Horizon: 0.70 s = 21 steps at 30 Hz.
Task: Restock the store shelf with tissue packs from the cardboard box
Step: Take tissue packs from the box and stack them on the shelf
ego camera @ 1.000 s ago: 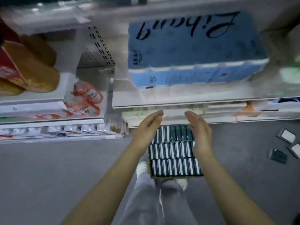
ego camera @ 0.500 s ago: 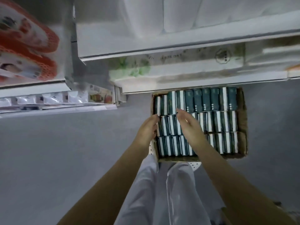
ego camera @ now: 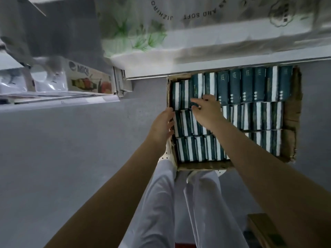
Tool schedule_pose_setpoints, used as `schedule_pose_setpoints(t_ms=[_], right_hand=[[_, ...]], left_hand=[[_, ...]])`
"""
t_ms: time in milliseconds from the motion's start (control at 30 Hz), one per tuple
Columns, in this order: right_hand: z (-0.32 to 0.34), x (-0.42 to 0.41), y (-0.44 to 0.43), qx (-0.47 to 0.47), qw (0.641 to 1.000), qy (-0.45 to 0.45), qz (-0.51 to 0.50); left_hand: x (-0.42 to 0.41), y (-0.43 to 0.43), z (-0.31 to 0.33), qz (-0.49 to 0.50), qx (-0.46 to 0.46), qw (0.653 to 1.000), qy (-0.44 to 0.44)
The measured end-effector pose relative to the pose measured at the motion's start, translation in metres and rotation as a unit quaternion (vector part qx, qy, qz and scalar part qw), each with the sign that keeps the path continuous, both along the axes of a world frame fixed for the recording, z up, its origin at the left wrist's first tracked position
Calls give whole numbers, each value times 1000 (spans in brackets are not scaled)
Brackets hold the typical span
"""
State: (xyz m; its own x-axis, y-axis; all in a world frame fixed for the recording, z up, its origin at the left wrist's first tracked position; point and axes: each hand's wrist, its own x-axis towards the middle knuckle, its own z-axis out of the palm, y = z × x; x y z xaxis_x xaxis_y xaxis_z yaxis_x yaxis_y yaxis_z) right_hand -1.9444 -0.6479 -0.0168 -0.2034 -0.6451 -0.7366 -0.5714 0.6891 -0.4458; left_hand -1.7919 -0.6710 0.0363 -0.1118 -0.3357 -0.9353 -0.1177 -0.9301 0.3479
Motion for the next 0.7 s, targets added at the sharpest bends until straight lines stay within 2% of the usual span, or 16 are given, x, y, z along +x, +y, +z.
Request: schedule_pose_setpoints(t_ms=[233, 333, 400, 467, 567, 700], right_hand=[[-4, 9, -8, 56, 988, 92, 113], [-3, 9, -3, -38, 993, 93, 67], [5, 7, 2, -111, 992, 62, 5], [15, 5, 9, -135, 990, 6, -50], [29, 0, 26, -94, 982, -99, -128], [43, -1, 43, -30, 953, -219, -208]], left_hand=[[12, 0, -8, -12, -7, 1000, 9], [18, 2, -10, -3, -7, 1000, 3], [20, 2, -9, 10, -1, 1000, 5], [21, 1, -8, 21, 4, 1000, 6], [19, -1, -7, 29, 9, 999, 12], [16, -1, -9, 32, -13, 999, 29]])
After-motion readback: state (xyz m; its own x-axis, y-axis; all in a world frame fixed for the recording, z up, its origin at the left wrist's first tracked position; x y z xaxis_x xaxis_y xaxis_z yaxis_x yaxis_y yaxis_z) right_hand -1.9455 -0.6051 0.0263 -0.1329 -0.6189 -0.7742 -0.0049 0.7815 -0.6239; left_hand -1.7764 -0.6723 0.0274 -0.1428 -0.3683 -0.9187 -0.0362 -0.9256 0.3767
